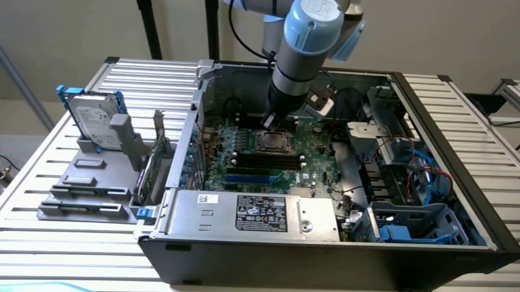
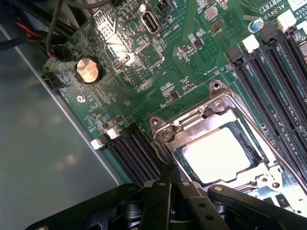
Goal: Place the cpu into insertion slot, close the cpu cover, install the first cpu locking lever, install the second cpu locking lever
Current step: 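Install the first cpu locking lever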
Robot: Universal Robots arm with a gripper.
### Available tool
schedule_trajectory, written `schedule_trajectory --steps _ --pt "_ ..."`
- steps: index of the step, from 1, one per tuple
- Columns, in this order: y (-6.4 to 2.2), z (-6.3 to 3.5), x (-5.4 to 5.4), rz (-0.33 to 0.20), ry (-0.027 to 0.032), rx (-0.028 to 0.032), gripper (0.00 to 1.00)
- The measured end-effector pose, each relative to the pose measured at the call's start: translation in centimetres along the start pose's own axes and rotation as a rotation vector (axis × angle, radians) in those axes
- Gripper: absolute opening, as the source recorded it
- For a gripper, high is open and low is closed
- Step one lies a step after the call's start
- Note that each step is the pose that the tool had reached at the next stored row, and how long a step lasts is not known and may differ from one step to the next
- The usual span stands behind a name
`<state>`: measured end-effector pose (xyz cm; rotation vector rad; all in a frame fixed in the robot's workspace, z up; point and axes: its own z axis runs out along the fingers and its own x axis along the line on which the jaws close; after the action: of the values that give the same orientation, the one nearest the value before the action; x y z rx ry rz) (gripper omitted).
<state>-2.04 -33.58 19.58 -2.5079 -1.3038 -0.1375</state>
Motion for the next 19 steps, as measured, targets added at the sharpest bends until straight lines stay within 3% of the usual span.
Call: schedule_trajectory --steps 5,11,19 --pt "-0.26 -0.28 -0.10 0.001 -0.0020 0.0038 0.11" --pt "-0.75 -0.66 -0.28 0.001 0.0014 0.0077 0.11" --pt "-0.90 -0.65 -0.10 0.002 0.0014 0.0088 0.11"
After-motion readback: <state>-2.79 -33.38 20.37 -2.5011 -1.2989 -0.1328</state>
